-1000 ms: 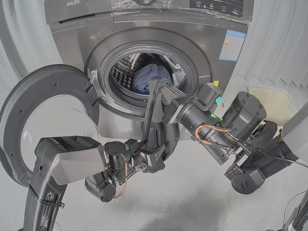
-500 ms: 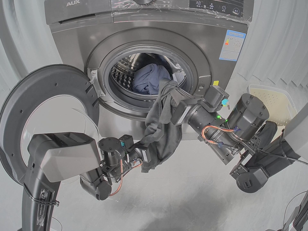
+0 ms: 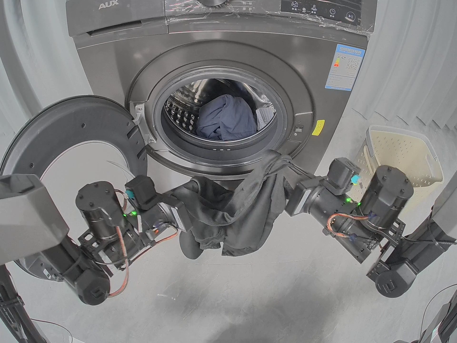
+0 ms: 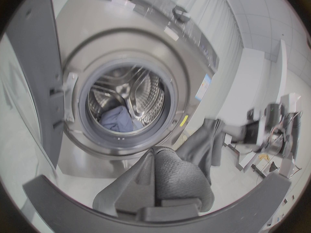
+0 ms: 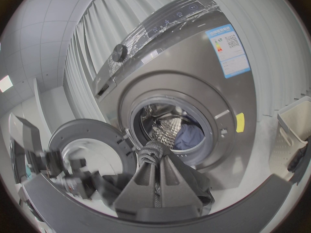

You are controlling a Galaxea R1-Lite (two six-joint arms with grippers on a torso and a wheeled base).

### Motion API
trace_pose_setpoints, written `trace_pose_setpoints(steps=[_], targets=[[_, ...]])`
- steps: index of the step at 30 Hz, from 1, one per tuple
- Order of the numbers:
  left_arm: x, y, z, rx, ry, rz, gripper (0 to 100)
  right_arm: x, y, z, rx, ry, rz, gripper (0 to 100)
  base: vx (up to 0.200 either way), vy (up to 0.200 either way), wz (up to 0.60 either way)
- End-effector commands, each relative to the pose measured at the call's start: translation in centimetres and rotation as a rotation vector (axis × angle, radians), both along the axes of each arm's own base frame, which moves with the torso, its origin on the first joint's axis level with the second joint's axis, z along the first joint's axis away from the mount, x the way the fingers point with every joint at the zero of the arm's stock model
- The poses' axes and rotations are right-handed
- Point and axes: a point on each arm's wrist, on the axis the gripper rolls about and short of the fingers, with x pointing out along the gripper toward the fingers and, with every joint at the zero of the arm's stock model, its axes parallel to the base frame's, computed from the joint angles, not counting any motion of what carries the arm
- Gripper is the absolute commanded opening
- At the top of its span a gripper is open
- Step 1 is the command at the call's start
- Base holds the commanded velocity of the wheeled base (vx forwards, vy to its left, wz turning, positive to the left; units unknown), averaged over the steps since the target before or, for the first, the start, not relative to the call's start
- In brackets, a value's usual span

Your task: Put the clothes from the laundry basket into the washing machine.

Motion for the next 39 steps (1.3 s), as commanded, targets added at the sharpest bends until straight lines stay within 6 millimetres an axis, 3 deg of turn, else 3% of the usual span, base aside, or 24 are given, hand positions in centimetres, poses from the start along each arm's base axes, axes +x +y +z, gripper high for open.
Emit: trace_pose_setpoints(steps=[1,4,8,19,28,32,37,39], targets=[[-3.0,1.9,4.7,-0.068,-0.123,-0.002,0,-1.6,-2.7,0.4,0.010,0.013,-0.030,0,0.000,0.000,0.00],[-3.7,2.5,6.6,-0.107,-0.184,0.000,0,-1.2,-3.8,0.9,0.069,-0.004,-0.071,0,0.000,0.000,0.00],[-3.5,2.9,7.7,-0.128,-0.224,0.019,0,-1.1,-4.3,0.5,0.063,0.002,-0.086,0,0.000,0.000,0.00],[-3.6,4.1,8.0,-0.127,-0.236,0.058,0,-0.3,-5.2,1.1,0.073,-0.021,-0.123,0,0.000,0.000,0.00],[-4.3,3.3,6.7,-0.097,-0.189,0.020,0,-0.3,-4.7,2.1,0.095,-0.059,-0.105,0,0.000,0.000,0.00],[-5.9,1.6,4.7,-0.055,-0.112,-0.066,0,-0.6,-3.9,3.3,0.122,-0.097,-0.076,0,0.000,0.000,0.00],[-5.5,1.9,4.9,-0.053,-0.127,-0.047,0,-0.3,-4.2,3.8,0.134,-0.117,-0.092,0,0.000,0.000,0.00],[-4.9,3.1,5.3,-0.058,-0.143,-0.013,0,0.1,-4.6,4.1,0.140,-0.128,-0.113,0,0.000,0.000,0.00]])
